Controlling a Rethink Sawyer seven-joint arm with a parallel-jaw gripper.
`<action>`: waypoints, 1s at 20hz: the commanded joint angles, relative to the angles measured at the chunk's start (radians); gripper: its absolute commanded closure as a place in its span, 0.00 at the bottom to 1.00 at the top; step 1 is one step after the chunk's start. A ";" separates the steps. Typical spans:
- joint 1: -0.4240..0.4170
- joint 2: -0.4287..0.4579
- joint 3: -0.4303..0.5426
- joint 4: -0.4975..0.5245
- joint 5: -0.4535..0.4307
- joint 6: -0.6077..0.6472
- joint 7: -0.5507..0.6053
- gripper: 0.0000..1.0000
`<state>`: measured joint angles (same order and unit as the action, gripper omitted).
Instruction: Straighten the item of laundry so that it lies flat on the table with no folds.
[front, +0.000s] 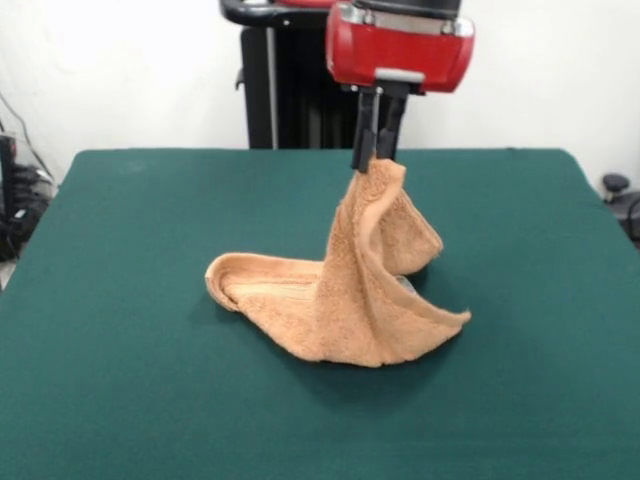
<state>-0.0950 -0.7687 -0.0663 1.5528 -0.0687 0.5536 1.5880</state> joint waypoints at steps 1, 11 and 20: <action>-0.013 -0.013 0.133 0.096 -0.028 0.037 -0.016 1.00; -0.100 -0.019 0.190 0.091 -0.045 0.079 -0.120 1.00; -0.249 -0.028 0.342 0.159 -0.037 0.072 -0.214 1.00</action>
<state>-0.2679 -0.7903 0.0474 1.5640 -0.0839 0.5540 1.5880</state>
